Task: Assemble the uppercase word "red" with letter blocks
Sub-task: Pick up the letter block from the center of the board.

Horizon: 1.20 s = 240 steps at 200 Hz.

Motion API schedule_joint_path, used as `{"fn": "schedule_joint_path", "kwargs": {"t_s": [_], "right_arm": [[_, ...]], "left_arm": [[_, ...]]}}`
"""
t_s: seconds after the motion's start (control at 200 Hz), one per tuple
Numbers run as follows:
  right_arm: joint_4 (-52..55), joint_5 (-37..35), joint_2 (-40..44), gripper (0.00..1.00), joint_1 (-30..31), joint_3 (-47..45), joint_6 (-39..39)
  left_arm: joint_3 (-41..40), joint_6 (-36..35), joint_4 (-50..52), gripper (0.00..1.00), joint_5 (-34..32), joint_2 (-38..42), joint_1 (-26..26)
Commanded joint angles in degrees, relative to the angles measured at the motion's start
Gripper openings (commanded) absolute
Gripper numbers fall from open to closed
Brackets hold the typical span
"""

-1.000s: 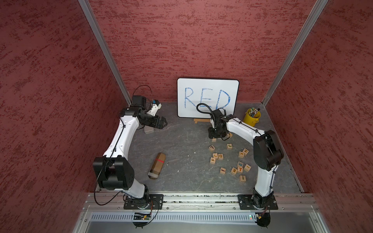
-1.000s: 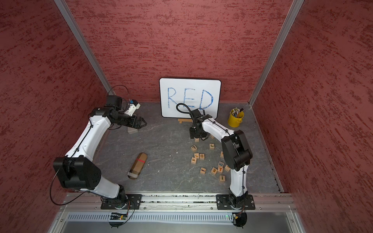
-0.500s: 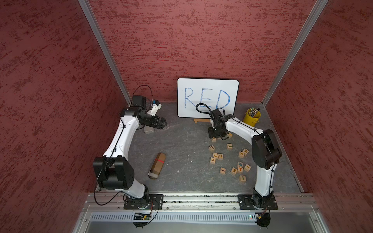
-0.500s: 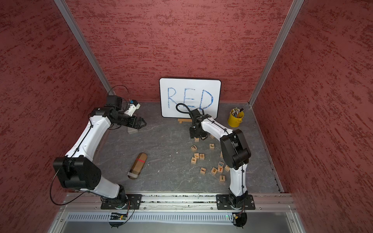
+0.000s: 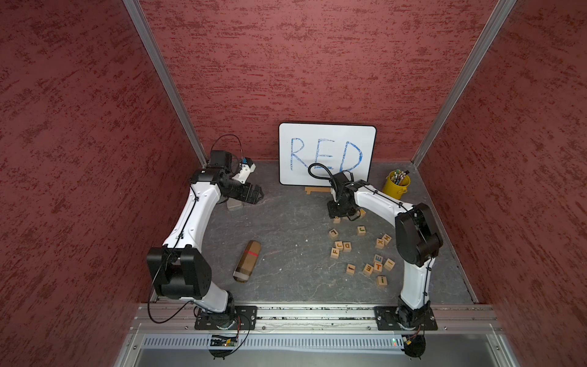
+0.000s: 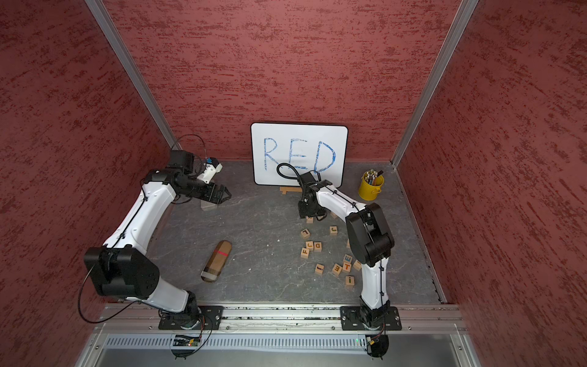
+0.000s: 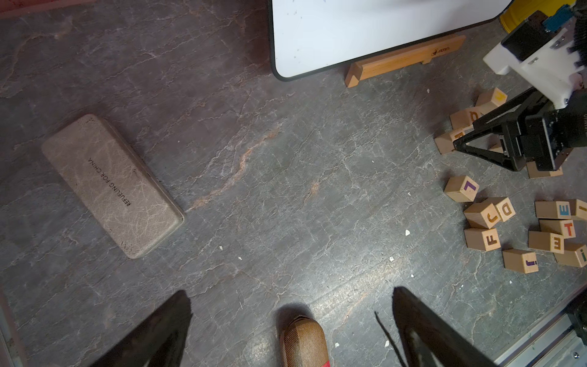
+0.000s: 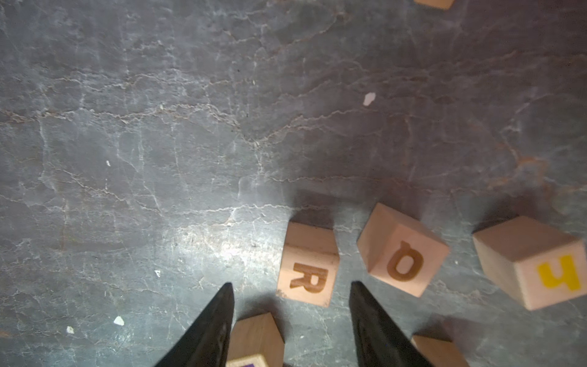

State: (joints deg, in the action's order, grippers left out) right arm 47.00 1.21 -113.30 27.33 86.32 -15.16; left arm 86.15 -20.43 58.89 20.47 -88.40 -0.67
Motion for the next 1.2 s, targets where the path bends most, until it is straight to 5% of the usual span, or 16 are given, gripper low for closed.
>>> {"fn": "schedule_joint_path", "kwargs": {"t_s": [0.0, 0.636, 1.197], "right_arm": [[0.6, -0.9, -0.8, 0.60, 0.2, 1.2, 0.5], [-0.9, 0.1, -5.3, 0.53, 0.2, 1.4, 1.1], [0.8, -0.9, -6.0, 0.34, 0.2, 3.2, 2.3]], "left_arm": [[-0.9, -0.9, -0.7, 1.00, -0.6, 1.3, -0.3], [-3.4, -1.1, -1.3, 1.00, -2.2, 3.0, -0.8], [-5.2, -1.6, -2.0, 0.99, -2.7, 4.8, -0.9]]}}
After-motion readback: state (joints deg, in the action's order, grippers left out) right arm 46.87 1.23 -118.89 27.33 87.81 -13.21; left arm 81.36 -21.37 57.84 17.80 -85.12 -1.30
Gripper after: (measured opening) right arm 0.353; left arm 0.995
